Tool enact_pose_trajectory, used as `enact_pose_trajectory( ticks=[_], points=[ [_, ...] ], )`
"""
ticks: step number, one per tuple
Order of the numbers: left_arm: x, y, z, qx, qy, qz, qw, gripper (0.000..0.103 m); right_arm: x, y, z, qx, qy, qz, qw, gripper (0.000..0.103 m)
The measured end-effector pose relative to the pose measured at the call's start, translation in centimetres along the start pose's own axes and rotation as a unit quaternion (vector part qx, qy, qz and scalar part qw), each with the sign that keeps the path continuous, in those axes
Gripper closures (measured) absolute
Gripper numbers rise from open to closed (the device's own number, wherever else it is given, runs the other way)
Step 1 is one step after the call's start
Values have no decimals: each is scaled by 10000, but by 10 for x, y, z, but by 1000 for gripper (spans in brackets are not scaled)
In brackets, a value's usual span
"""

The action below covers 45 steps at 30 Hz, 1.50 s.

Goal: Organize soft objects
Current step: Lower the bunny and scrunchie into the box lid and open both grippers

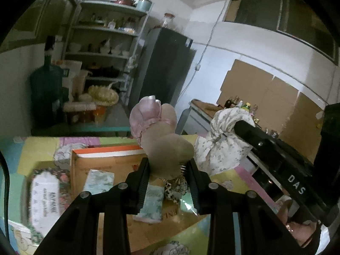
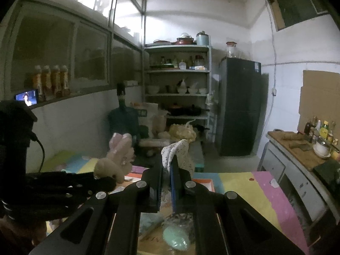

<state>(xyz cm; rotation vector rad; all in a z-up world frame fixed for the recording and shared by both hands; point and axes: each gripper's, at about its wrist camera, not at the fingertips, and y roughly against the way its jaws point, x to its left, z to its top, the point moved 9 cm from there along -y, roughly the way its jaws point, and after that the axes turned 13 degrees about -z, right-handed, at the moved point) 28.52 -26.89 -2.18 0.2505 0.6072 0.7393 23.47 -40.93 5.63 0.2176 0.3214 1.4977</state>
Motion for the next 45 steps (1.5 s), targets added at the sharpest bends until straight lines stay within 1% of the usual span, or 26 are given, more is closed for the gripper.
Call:
enact_pose_trajectory(
  ticks=[5,8,15,22,27,35,45],
  points=[
    [15,-34,-2,198,314,125,9992,68,-10,-31,-5,167,-50,44,9998,97],
    [22,-45,-3,239,394,200,9987,68,-12,-49,-9,257,-91,112,9996,97],
    [35,-66,-5,445,478,419,9970,68,-12,-87,-25,544,-166,296,9979,97],
    [46,-83,-6,576,505,651,9949,68,-12,-113,-34,746,-234,390,9962,97],
    [54,-93,-12,739,554,745,9929,68,-8,-127,-40,891,-291,443,9946,97],
    [64,-107,-28,1037,655,800,9892,68,-8,-151,-64,1339,-388,529,9888,97],
    [67,-117,-41,1264,656,834,9863,68,-15,-165,-88,1796,-451,375,9820,96]
  ],
)
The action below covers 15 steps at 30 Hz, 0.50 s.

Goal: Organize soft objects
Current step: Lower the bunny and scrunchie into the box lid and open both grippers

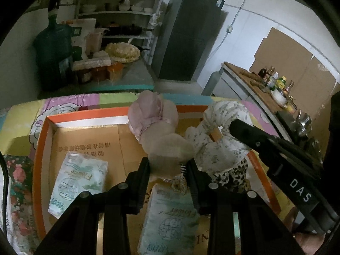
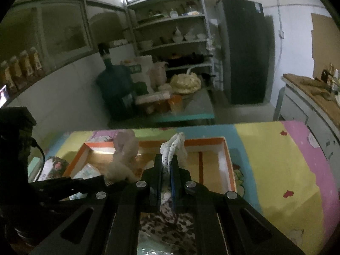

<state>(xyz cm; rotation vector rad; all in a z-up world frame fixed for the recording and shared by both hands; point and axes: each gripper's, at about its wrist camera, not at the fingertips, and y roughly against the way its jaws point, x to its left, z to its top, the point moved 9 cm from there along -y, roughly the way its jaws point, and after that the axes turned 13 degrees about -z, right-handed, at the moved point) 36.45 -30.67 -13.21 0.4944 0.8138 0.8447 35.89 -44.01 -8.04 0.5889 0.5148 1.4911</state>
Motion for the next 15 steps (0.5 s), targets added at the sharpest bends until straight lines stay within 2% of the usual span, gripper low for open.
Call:
enact_pose_trajectory(
  ticks=[13,15],
  points=[
    [7,-9,-4,161,152,-72,9997,66,-10,-12,-14,256,-43,-77,9996,93],
    [7,-9,-4,178,142,-33,9997,60,-11,-11,-14,265,-59,-50,9996,93]
  ],
)
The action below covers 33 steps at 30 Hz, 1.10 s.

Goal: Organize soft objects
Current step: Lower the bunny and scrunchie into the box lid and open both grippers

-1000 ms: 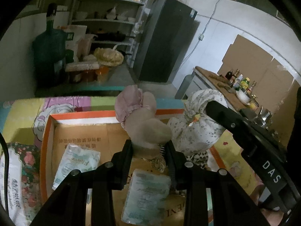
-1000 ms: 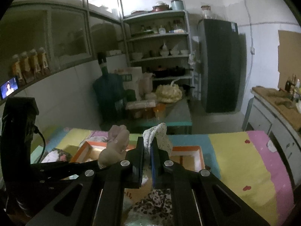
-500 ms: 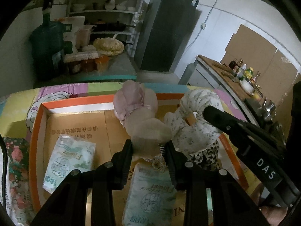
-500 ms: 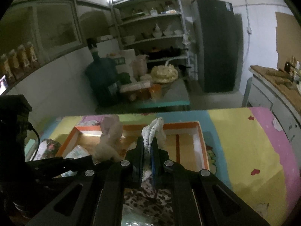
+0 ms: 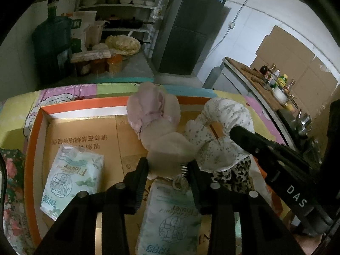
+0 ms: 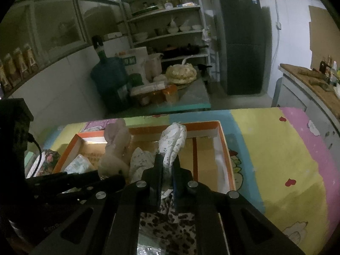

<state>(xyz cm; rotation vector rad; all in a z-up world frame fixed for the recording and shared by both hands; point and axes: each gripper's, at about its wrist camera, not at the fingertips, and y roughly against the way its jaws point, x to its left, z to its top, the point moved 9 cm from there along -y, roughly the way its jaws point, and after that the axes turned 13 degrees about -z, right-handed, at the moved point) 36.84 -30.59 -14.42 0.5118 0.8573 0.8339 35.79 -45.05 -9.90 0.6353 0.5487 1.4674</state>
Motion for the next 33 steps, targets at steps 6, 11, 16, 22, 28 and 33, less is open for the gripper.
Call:
enact_pose_trajectory(
  ticks=[6,11,16,22,28,33],
  points=[
    [-4,3,-2,-48,-106,104,9999,37,0,3,-1,-28,-43,39,10000,72],
    [-6,8,-4,-102,-122,187,9997,32,0,8,0,-55,-65,5,10000,64],
    [-10,15,-4,-165,-171,204,9995,31,0,13,2,-95,-104,-19,9999,59],
    [-19,23,-2,-214,-245,213,9992,31,0,23,3,-163,-105,-68,9998,58],
    [-27,33,-1,-322,-341,227,9986,31,-2,36,4,-245,-87,-149,9996,58],
    [-33,46,1,-460,-471,228,9976,31,-2,50,6,-362,-60,-202,9991,57]
  ],
)
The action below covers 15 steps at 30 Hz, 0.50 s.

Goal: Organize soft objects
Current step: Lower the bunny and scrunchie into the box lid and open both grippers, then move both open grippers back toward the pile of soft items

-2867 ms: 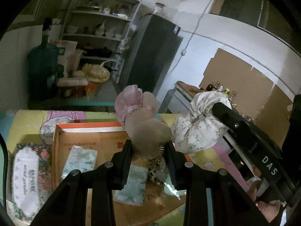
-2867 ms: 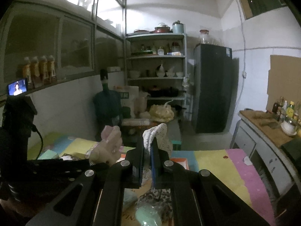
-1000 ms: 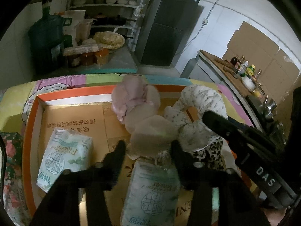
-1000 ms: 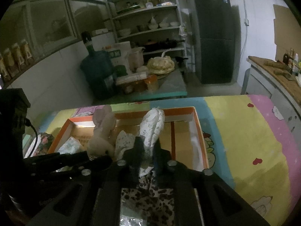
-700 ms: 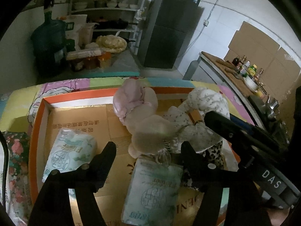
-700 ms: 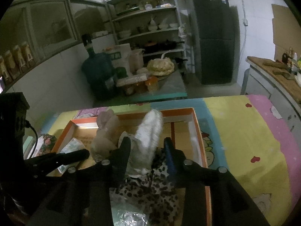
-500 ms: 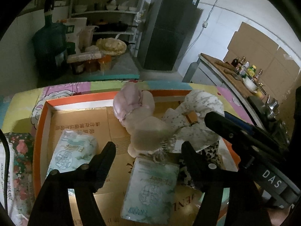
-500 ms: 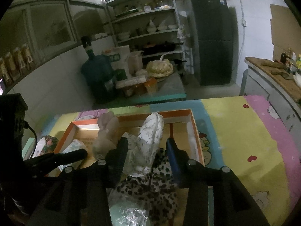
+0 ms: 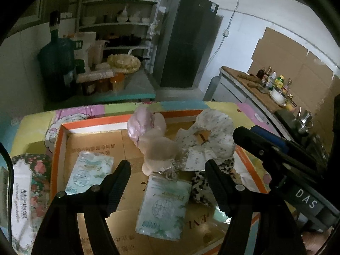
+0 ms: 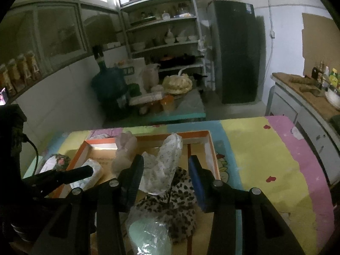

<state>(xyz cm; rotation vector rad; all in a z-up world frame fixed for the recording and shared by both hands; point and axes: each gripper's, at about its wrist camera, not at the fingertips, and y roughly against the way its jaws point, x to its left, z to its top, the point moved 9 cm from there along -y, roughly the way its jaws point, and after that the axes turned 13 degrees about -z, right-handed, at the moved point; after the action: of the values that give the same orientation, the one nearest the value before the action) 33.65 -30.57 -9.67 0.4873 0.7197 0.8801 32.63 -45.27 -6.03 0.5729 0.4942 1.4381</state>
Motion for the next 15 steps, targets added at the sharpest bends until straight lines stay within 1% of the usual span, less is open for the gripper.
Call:
enact_pose_trajectory(
  ticks=[10,15],
  points=[
    [-10,31,-1,-242,-67,-97,9996,31,11,36,4,-292,64,-37,9995,57],
    [-11,47,-2,-359,-152,-75,9992,31,19,50,5,-381,105,-55,9992,57]
  ],
)
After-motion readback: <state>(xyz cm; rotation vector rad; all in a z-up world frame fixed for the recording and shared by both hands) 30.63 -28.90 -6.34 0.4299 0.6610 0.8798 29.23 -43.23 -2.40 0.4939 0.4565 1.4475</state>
